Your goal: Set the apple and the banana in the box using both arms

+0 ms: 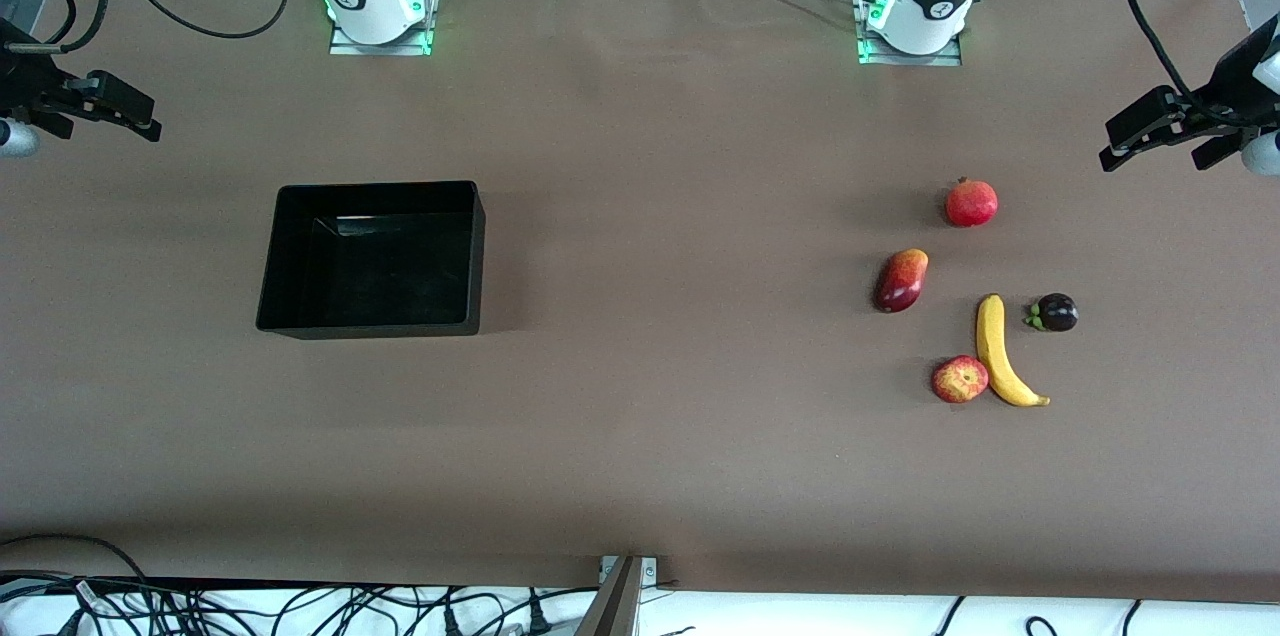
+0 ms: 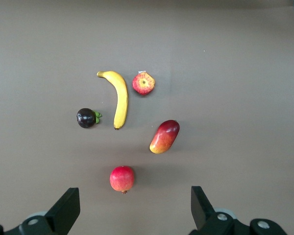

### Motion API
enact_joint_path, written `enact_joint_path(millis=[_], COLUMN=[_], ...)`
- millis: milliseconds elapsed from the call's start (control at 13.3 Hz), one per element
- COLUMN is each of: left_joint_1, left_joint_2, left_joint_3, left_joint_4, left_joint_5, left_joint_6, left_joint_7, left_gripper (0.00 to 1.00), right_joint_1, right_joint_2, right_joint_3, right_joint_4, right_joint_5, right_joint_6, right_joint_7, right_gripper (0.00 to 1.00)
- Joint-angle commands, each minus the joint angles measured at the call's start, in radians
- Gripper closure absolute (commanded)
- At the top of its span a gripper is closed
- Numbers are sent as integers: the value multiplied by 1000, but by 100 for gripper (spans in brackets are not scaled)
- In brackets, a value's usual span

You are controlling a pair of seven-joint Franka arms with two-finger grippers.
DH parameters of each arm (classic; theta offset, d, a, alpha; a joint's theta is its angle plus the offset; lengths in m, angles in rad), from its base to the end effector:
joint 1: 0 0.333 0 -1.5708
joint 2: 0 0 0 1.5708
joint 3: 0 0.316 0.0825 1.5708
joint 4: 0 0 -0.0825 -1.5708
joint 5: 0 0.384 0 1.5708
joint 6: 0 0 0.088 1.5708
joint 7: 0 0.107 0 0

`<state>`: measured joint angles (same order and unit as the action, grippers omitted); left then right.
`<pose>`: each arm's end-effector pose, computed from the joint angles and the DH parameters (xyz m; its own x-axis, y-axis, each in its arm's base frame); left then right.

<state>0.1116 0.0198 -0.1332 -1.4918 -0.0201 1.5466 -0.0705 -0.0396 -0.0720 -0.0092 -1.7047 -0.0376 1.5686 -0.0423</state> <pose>0.5587 -0.0134 0.6486 0.9983 0.0485 0.0335 0.0477 -0.9985 0.0251 0.5281 -0.0300 0.6004 0.9978 -0.0064 -0.0656 -0.0042 -0.9994 0.0341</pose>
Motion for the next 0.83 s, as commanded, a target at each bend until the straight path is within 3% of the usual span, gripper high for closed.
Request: enact_joint_path(millis=[0,753], left_joint_1=[0,-1], left_joint_2=[-11,-11], left_joint_3=[4,4], left_joint_4=[-2,-4], left_joint_5=[-23,-23], left_joint_6=[-10,-10], left_joint_7=[12,11], left_gripper=[0,0], right_joint_1=[-16,-19], right_joint_2=[0,0], right_joint_3=[5,0], right_joint_4=[8,5], right_joint_5=[12,13], right_joint_6=[-12,-34], right_joint_7=[-1,-8], right_gripper=[0,0])
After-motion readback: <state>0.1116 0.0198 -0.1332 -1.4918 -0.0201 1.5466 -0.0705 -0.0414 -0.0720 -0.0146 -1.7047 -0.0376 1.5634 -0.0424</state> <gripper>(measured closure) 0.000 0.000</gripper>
